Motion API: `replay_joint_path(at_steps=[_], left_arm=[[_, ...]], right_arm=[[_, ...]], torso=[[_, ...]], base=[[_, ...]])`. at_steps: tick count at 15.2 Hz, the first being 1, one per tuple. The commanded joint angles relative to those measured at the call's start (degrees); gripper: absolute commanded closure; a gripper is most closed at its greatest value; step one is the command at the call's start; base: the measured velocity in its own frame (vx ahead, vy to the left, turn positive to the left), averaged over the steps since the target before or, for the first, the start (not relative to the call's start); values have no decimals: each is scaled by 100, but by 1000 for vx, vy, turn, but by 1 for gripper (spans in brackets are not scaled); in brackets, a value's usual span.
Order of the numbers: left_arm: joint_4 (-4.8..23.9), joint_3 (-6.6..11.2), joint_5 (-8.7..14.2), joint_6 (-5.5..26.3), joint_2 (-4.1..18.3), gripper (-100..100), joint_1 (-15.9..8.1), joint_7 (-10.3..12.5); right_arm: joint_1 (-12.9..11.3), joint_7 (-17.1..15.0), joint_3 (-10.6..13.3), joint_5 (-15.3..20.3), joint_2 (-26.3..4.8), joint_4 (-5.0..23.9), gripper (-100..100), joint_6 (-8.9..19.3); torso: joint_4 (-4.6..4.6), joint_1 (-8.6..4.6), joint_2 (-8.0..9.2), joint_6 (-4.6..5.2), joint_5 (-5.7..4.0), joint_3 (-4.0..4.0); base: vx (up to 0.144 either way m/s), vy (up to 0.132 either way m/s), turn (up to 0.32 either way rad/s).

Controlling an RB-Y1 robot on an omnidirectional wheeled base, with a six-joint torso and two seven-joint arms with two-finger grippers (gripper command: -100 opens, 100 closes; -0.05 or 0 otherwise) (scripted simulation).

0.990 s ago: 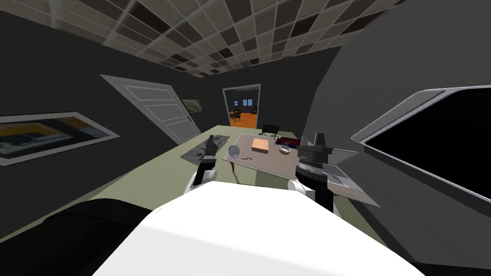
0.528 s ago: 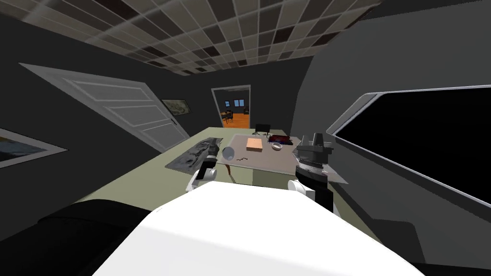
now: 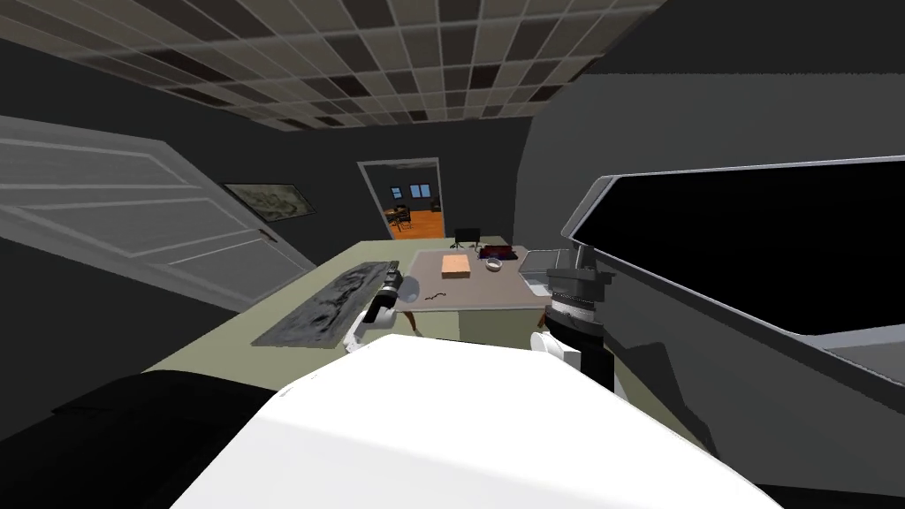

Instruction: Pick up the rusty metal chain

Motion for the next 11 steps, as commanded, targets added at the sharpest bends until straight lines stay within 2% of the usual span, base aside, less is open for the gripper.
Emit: replay_joint_path(at_steps=[1,2,3,4,5,7,8,10,11], left_arm=[[280,50,-3,285,10,-100,-132,93],[280,50,-3,285,10,-100,-132,93],[507,124,17,463,65,-100,-251,222],[560,124,17,533,65,-100,-251,222],[780,200,36,668,119,-100,-372,354],[850,200,36,788,119,-100,-372,354],[1140,280,56,920,172,-100,-492,488],[1147,280,56,1049,172,-100,-492,488],[1347,362,75,1240,224,-100,-612,624]], right_arm=[[0,0,0,0,0,0,0,0],[1,0,-1,0,0,0,0,0],[2,0,-1,0,0,0,0,0],[1,0,0,0,0,0,0,0],[1,0,-1,0,0,0,0,0],[1,0,-1,0,0,0,0,0],[2,0,-1,0,0,0,0,0],[1,0,-1,0,0,0,0,0],[2,0,-1,0,0,0,0,0]], torso=[[0,0,0,0,0,0],[-1,1,0,-4,1,0],[0,2,1,-10,0,0],[0,0,0,-3,0,0],[-1,1,0,-4,1,0],[0,3,0,-5,1,0],[0,4,1,-10,1,0],[0,3,2,-6,0,1],[0,3,1,-9,1,1]], base=[[0,10,-325],[0,11,-55],[1,2,-243],[1,5,-323],[-1,8,-452],[-1,18,-207],[-1,11,-263],[-2,14,-214],[-4,10,-319]])
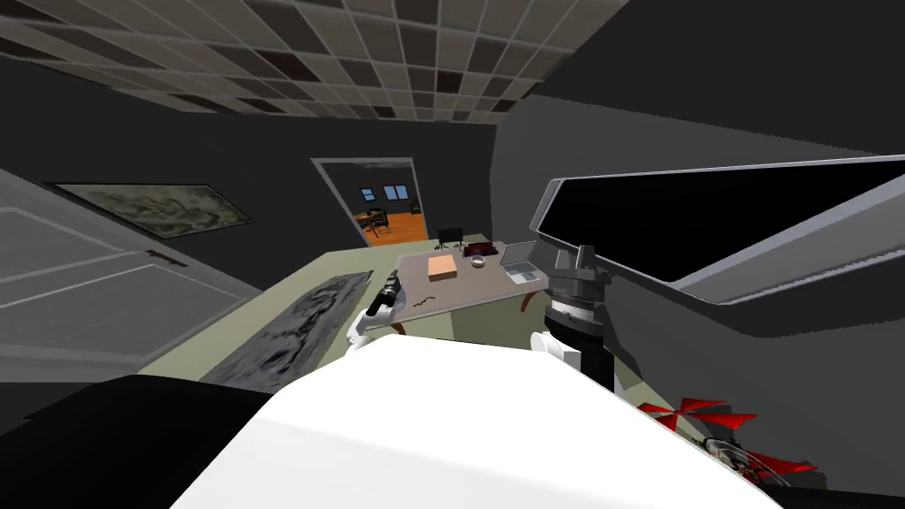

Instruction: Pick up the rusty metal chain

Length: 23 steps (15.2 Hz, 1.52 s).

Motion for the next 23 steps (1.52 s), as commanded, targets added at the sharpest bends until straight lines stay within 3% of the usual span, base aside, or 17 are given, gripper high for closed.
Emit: replay_joint_path(at_steps=[1,2,3,5,6,8,9,12,13,14,16,17,19,20,22,23], left_arm=[[286,58,9,230,30,-100,-105,107],[304,58,9,230,30,-100,-105,107],[502,144,29,472,81,-100,-223,244],[615,144,29,501,81,-100,-223,244],[872,232,47,706,131,-100,-340,382],[931,232,47,774,131,-100,-340,382],[1104,323,66,1039,180,-100,-454,520],[1565,416,84,1294,228,-100,-566,658],[1572,416,84,1326,228,-100,-566,658],[1812,510,101,1478,275,-100,-675,795],[1894,510,101,1602,275,-100,-675,795],[2062,605,118,1853,320,-100,-781,930],[2214,605,118,1877,320,-100,-781,930],[2388,700,135,2110,364,-100,-885,1064],[2532,700,135,2148,364,-100,-885,1064],[2755,795,150,2361,406,-100,-986,1195]], right_arm=[[0,0,0,0,0,0,0,0],[0,0,0,0,0,0,0,0],[1,0,-1,0,0,0,0,0],[0,0,0,0,0,0,0,0],[1,0,-1,0,0,0,0,0],[0,0,0,0,0,0,0,0],[1,0,-1,0,0,0,0,0],[-1,0,0,0,0,0,0,0],[0,0,-1,0,-1,0,0,0],[2,0,-1,0,0,0,0,0],[0,0,-1,0,0,0,0,0],[1,0,-1,0,0,0,0,0],[1,0,-1,0,-1,0,0,0],[2,0,-1,0,0,0,0,0],[1,0,-1,0,-1,0,0,0],[2,0,-1,0,-1,0,0,0]], torso=[[0,0,0,0,0,0],[-1,1,0,-3,1,0],[-1,2,1,-8,1,0],[-1,4,0,-2,2,0],[-1,4,1,-7,1,0],[0,5,3,-4,2,1],[0,5,2,-8,2,1],[0,10,5,1,3,2],[1,13,7,-4,3,4],[0,13,7,-11,3,4],[1,10,6,-4,3,3],[0,9,4,-8,2,2],[0,10,4,-5,3,2],[0,9,3,-9,3,2],[0,12,4,-4,3,2],[0,12,4,-9,3,2]], base=[[-6,17,-335],[-4,19,-102],[-3,20,-238],[-5,23,-257],[-8,19,-291],[-9,25,-211],[-7,25,-295],[-21,39,-389],[-19,38,-52],[-17,31,-204],[-15,31,-228],[-14,30,-307],[-16,33,-206],[-20,30,-288],[-19,38,-216],[-22,34,-295]])
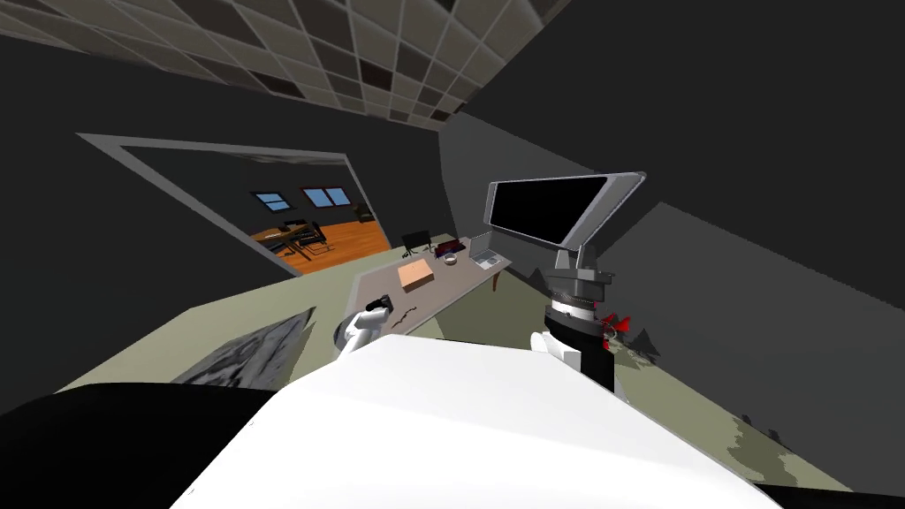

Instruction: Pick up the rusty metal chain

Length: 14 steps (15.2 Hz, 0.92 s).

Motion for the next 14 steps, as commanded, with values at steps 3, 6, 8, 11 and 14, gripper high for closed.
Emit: replay_joint_path(at_steps=[3,6,8,11,14], left_arm=[[551,161,34,430,74,-100,-164,234],[875,252,48,692,113,-100,-258,359],[875,252,48,765,113,-100,-258,359],[1313,427,74,1181,183,-100,-435,596],[1594,509,86,1484,215,-100,-517,708]], right_arm=[[1,0,-1,0,0,0,0,0],[1,0,-1,0,0,0,0,0],[1,0,0,0,0,0,0,0],[1,0,0,0,0,0,0,0],[1,0,-1,0,0,0,0,0]], torso=[[0,2,1,-8,0,0],[0,0,1,-7,0,1],[0,0,3,-4,0,2],[1,1,2,-3,0,2],[0,4,3,-8,0,2]], base=[[-25,37,-204],[-25,32,-240],[-29,35,-180],[-32,36,-286],[-33,39,-201]])
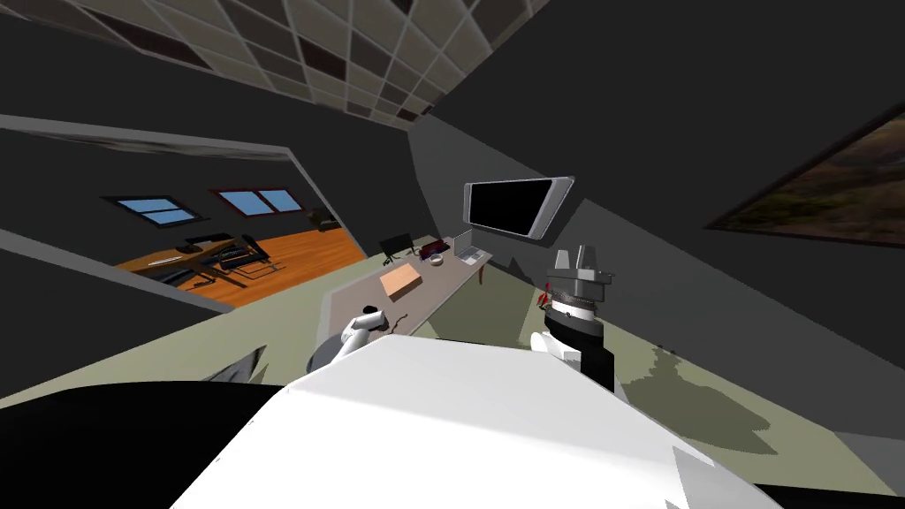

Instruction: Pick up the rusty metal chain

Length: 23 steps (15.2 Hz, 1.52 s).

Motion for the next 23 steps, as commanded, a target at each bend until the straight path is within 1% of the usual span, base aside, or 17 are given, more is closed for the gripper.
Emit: replay_joint_path(at_steps=[1,2,4,6,7,8,9,10,11,12,15,16,17,19,21,22,23], left_arm=[[286,59,-9,180,22,-100,-91,101],[447,138,2,356,53,-100,-169,207],[738,212,12,533,81,-100,-241,308],[813,212,12,605,81,-100,-241,308],[999,282,21,798,108,-100,-308,402],[1043,282,21,798,108,-100,-308,402],[1179,347,29,976,132,-100,-370,488],[1256,347,29,976,132,-100,-370,488],[1450,406,36,1126,154,-100,-426,567],[1450,406,36,1138,154,-100,-426,567],[1778,506,48,1408,192,-100,-519,700],[1778,506,48,1408,192,-100,-519,700],[1909,546,53,1515,208,-100,-556,752],[1909,546,53,1515,208,-100,-556,752],[2094,605,60,1666,232,-100,-609,826],[2036,577,58,1575,231,-100,-599,782],[2151,554,54,1415,181,-100,-561,778]], right_arm=[[0,0,0,0,0,0,0,0],[1,0,0,0,0,0,0,0],[1,0,0,0,0,0,0,0],[0,0,0,0,0,0,0,0],[1,0,-1,0,0,0,0,0],[1,0,0,0,0,0,0,0],[1,0,0,0,0,0,0,0],[0,0,0,0,0,0,0,0],[1,0,-1,0,0,0,0,0],[1,0,0,0,0,0,0,0],[1,0,-1,0,0,0,0,0],[1,0,-1,0,0,0,0,0],[1,0,-1,0,0,0,0,0],[1,0,-1,0,0,0,0,0],[2,0,-1,0,0,0,0,0],[1,0,-1,0,0,0,0,0],[2,0,-1,0,0,0,0,0]], torso=[[0,0,0,0,0,0],[-1,1,-1,-3,1,-1],[-1,3,1,-4,1,0],[0,5,4,-4,1,2],[0,3,0,-7,0,0],[-1,-1,-2,-2,0,-1],[-1,-2,-3,-4,0,-2],[-1,0,-3,-1,0,-2],[-1,2,-3,-4,0,-2],[-1,3,-2,-3,1,-1],[-1,6,-4,-5,1,-2],[-2,6,-4,-6,1,-3],[-2,5,-5,-6,1,-3],[-2,4,-9,-6,1,-5],[-3,1,-14,-6,0,-8],[-3,3,-15,-4,0,-8],[-4,2,-16,-7,0,-9]], base=[[-26,42,-264],[-32,44,-301],[-44,46,-251],[-34,41,-168],[-26,25,-182],[-24,27,-201],[-32,37,-274],[-31,43,-211],[-33,42,-229],[-31,43,-175],[-27,46,-173],[-26,38,-138],[-20,38,-171],[-12,33,-80],[-6,34,-128],[-4,31,-87],[20,28,39]])
